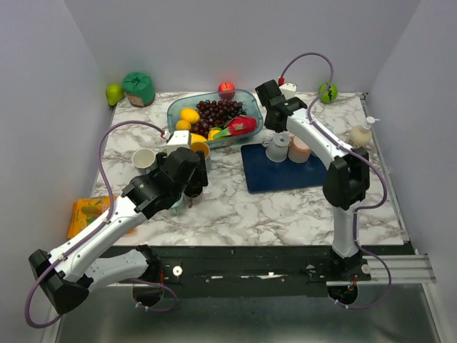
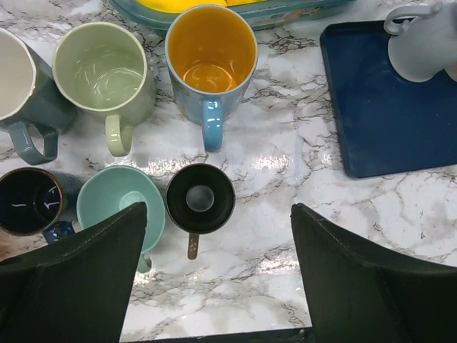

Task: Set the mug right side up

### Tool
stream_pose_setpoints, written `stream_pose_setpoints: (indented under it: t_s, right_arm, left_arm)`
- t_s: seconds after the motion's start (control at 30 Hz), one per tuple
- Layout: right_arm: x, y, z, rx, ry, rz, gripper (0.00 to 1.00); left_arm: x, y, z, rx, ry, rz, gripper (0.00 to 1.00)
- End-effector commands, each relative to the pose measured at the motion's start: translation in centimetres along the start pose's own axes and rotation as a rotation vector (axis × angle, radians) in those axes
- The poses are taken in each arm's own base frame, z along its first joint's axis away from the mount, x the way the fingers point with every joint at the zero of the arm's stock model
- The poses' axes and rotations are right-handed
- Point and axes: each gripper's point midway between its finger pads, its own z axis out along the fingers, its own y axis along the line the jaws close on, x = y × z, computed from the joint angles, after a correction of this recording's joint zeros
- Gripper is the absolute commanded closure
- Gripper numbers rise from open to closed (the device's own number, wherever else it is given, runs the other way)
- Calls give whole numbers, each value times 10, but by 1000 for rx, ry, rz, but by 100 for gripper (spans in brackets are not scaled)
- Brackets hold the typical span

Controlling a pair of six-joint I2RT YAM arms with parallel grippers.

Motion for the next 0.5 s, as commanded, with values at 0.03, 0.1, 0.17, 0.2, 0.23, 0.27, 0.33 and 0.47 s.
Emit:
stream_pose_setpoints:
  t_s: [0.03, 0.1, 0.17, 0.2, 0.23, 0.27, 0.33, 0.47]
  right_arm:
    - [-13, 5, 28, 17, -8, -77, 79]
    - [-1, 8, 43, 25, 25, -116, 81]
    - [5, 12, 54, 26, 43, -132, 84]
    - [8, 12, 56, 30, 48, -140, 85]
    - [9, 14, 59, 30, 51, -140, 87]
    - [11, 15, 61, 29, 60, -148, 88]
    - [18, 17, 68, 25, 75, -171, 89]
    - [22, 24, 75, -11, 89, -221, 90]
  left_arm:
    - [-1, 1, -1, 27, 24, 13, 10]
    - [0, 4, 2, 27, 33, 6, 10]
    - [2, 4, 4, 36, 45, 2, 10]
    - [1, 6, 6, 35, 42, -6, 10]
    - [0, 7, 6, 38, 43, -8, 10]
    - [2, 8, 8, 38, 50, -9, 10]
    - [2, 9, 9, 45, 53, -18, 10]
    - [4, 12, 11, 46, 61, -26, 10]
